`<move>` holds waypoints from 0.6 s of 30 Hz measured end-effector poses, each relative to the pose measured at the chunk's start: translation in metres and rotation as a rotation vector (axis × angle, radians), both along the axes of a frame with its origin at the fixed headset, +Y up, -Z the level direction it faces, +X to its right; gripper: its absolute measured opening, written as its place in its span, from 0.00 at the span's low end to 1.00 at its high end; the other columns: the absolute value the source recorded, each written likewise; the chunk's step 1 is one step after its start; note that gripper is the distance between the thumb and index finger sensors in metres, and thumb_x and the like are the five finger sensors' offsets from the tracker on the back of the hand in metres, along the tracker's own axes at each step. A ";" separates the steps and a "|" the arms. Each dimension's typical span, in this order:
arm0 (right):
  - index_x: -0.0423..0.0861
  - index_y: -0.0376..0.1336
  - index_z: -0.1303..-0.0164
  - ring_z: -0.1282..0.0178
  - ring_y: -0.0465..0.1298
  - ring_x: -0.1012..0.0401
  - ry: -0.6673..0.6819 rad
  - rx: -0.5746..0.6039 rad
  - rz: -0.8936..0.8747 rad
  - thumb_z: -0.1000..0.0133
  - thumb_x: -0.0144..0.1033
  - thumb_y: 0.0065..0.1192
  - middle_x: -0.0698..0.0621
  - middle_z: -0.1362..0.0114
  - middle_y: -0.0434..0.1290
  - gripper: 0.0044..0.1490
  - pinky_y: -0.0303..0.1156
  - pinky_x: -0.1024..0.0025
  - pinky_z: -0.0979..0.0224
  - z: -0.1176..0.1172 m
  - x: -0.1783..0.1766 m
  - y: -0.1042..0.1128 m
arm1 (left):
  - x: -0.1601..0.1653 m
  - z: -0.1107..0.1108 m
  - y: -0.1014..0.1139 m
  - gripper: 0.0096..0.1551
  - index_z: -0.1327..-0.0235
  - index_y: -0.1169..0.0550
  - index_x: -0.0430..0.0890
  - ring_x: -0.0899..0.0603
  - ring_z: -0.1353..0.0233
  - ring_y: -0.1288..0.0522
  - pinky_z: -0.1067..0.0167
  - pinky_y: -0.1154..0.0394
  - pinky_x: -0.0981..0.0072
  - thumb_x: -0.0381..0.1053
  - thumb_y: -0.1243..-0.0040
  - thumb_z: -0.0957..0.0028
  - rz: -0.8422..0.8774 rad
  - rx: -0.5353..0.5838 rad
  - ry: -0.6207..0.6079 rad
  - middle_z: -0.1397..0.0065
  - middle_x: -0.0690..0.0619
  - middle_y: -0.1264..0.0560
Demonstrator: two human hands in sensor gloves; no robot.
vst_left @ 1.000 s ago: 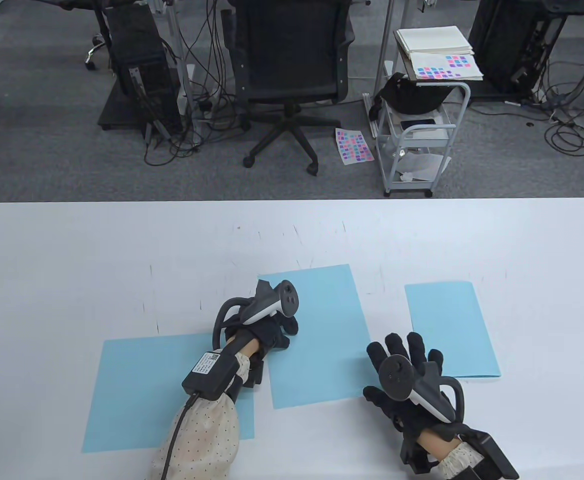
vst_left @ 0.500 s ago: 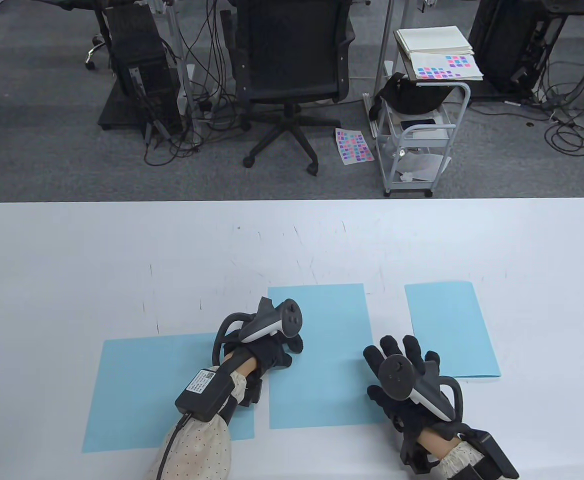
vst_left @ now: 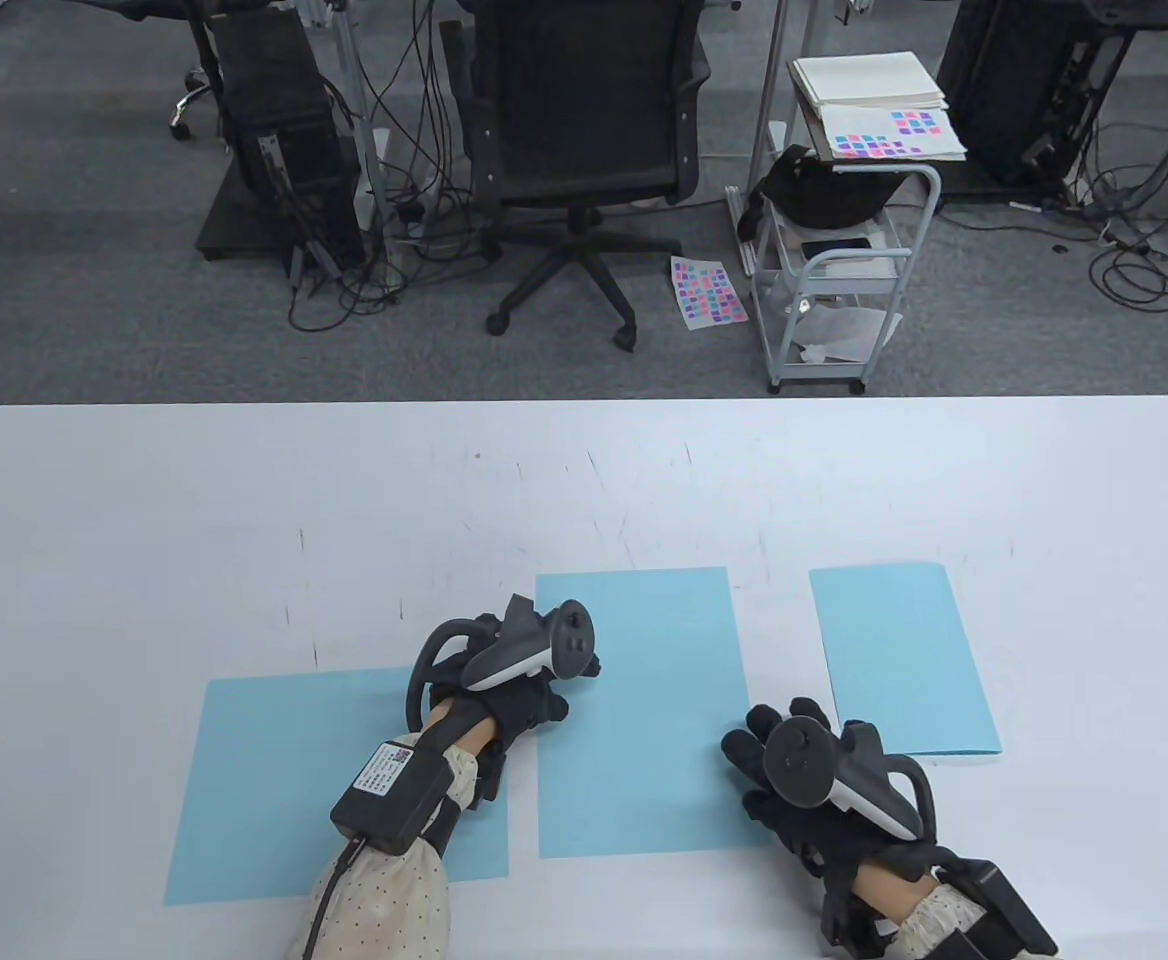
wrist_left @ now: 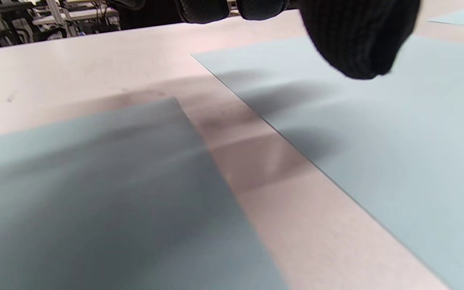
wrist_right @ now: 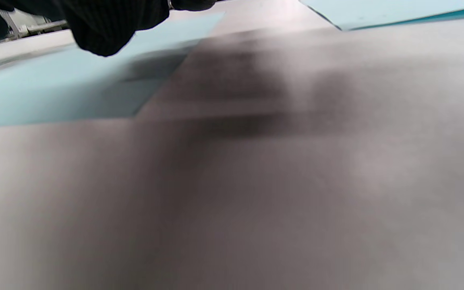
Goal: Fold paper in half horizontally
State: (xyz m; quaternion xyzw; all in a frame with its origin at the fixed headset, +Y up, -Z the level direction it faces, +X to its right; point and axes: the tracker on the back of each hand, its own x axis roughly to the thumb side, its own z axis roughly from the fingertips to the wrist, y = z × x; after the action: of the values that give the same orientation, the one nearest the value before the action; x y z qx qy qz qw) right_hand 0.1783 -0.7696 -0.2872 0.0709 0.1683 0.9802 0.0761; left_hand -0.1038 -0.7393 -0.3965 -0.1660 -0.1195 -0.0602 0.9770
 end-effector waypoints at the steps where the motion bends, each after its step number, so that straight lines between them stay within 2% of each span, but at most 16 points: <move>1: 0.68 0.50 0.24 0.13 0.34 0.53 0.006 -0.015 0.010 0.47 0.49 0.58 0.66 0.13 0.43 0.39 0.32 0.36 0.19 0.000 0.000 -0.003 | -0.003 0.001 0.003 0.39 0.37 0.37 0.82 0.52 0.12 0.44 0.15 0.45 0.46 0.62 0.35 0.62 0.002 0.005 0.006 0.15 0.73 0.46; 5: 0.68 0.49 0.25 0.14 0.34 0.53 0.016 -0.036 0.028 0.48 0.52 0.57 0.67 0.14 0.43 0.40 0.32 0.37 0.19 0.000 -0.001 -0.010 | -0.018 0.001 0.017 0.43 0.30 0.45 0.78 0.50 0.11 0.49 0.15 0.47 0.44 0.66 0.43 0.60 0.016 0.015 0.070 0.13 0.70 0.50; 11: 0.68 0.48 0.25 0.14 0.34 0.54 0.015 -0.041 0.036 0.48 0.52 0.57 0.67 0.14 0.43 0.40 0.32 0.37 0.19 0.000 -0.004 -0.010 | -0.033 -0.013 0.033 0.48 0.26 0.51 0.73 0.49 0.11 0.53 0.14 0.49 0.43 0.69 0.47 0.60 0.038 0.046 0.161 0.12 0.68 0.54; 18: 0.68 0.47 0.25 0.14 0.34 0.54 0.019 -0.055 0.032 0.48 0.51 0.56 0.67 0.14 0.42 0.39 0.31 0.36 0.20 0.000 -0.006 -0.010 | -0.038 -0.047 0.027 0.51 0.25 0.56 0.71 0.49 0.10 0.57 0.13 0.53 0.43 0.71 0.49 0.60 0.019 0.009 0.281 0.12 0.66 0.57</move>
State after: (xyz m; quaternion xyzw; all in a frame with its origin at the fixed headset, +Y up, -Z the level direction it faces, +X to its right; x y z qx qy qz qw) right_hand 0.1721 -0.7797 -0.2874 0.0752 0.1970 0.9756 0.0610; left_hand -0.1415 -0.7125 -0.4440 -0.1675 0.0174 -0.0276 0.9853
